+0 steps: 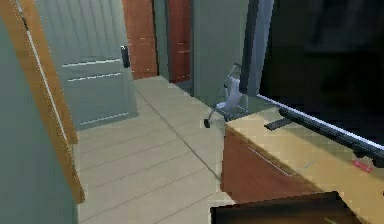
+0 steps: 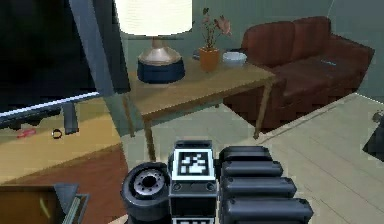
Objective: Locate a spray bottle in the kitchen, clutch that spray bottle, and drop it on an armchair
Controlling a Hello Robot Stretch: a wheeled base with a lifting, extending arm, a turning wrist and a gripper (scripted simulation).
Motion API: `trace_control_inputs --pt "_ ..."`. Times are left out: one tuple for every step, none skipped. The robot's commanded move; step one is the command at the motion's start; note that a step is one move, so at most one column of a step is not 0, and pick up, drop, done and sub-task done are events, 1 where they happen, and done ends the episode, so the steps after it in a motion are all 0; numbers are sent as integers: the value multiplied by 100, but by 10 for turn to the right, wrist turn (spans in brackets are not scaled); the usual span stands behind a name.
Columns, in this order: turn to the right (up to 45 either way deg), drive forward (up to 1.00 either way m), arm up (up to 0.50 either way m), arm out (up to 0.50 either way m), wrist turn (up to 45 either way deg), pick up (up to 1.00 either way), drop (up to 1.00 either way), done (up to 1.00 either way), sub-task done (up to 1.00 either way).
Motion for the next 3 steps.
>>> trace_control_inputs --pt "0 30 0 0 0 0 0 0 0" --pt "-60 0 0 0 0 0 0 0 0" --pt "0 95 0 0 0 0 0 0 0"
